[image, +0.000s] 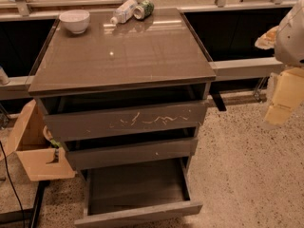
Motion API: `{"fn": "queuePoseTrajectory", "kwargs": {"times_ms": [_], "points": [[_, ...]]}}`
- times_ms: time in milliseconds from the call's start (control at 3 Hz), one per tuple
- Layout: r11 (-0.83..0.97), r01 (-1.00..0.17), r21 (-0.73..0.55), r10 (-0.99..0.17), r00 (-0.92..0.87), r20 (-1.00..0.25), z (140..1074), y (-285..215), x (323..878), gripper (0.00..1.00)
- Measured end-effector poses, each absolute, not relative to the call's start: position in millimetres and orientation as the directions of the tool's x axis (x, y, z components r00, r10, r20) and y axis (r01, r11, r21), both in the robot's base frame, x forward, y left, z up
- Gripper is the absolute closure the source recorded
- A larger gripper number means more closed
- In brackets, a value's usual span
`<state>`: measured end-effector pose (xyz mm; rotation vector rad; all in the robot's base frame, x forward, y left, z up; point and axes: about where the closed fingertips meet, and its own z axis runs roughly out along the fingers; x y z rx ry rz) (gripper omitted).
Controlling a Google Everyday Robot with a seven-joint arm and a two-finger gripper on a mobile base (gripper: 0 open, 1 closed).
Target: Close bottom drawer
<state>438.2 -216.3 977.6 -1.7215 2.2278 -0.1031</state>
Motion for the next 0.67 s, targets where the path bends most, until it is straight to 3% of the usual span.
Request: {"fn": "queuePoseTrajectory", "kwargs": {"times_ms": [667], "points": [[0.327, -0.917, -0.228, -0.928, -0.265, -0.264, 959, -212, 428, 0.0]]}}
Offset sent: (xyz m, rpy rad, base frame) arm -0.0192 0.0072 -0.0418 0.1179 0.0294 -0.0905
